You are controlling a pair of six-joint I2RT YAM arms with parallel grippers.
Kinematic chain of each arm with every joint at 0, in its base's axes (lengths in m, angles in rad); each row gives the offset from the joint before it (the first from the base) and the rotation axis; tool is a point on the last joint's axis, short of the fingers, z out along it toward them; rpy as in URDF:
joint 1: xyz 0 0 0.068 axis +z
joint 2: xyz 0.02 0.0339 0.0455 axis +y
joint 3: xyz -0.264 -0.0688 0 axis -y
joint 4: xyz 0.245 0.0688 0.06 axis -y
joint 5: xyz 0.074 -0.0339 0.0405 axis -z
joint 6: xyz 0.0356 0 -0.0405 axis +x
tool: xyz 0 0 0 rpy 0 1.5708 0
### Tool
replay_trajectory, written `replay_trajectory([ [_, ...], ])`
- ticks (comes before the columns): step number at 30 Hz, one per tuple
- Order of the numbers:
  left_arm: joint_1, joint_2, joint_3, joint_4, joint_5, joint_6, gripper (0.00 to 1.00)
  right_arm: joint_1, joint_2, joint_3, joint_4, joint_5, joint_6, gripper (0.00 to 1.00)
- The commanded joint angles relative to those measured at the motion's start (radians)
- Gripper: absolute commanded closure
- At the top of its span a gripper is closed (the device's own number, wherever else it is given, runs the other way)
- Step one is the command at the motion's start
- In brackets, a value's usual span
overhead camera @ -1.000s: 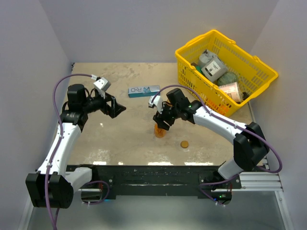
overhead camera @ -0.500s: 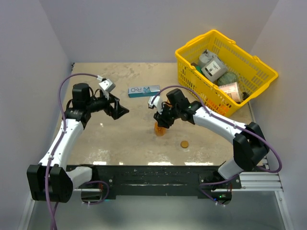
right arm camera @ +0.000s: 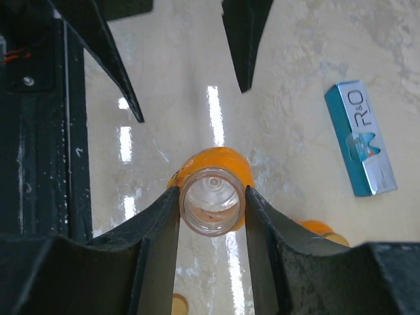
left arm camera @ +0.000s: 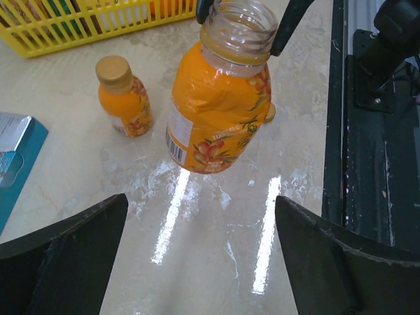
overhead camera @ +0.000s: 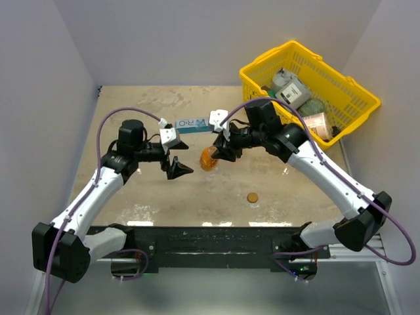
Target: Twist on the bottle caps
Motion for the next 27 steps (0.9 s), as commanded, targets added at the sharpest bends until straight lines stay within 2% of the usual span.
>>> replay_trajectory([
  [1, -0.035, 0.004, -0.001, 0.144, 0.031, -0.032, 0.01, 0.001, -0.025, 0.046, -0.014, -0.112, 0.01, 0.91],
  [5, -0.067, 0.044, 0.022, 0.199, 0.062, -0.107, 0.0, 0.001, -0.023, 0.067, -0.004, -0.117, 0.032, 0.91],
  [10, -0.135, 0.092, 0.059, 0.207, 0.049, -0.103, 0.0, 0.001, -0.022, 0.092, 0.014, -0.135, 0.039, 0.91],
  [13, -0.156, 0.127, 0.07, 0.241, 0.077, -0.152, 0.0, 0.001, -0.022, 0.106, 0.032, -0.145, 0.062, 0.92],
  [15, -0.164, 0.139, 0.065, 0.3, 0.079, -0.192, 0.0, 0.001, -0.025, 0.109, 0.046, -0.148, 0.073, 0.92],
  [24, -0.172, 0.177, 0.088, 0.379, 0.089, -0.248, 0.0, 0.002, -0.034, 0.084, 0.101, -0.149, 0.128, 0.93],
  [27, -0.172, 0.185, 0.093, 0.373, 0.103, -0.238, 0.06, 0.002, -0.035, 0.078, 0.12, -0.149, 0.151, 0.93],
])
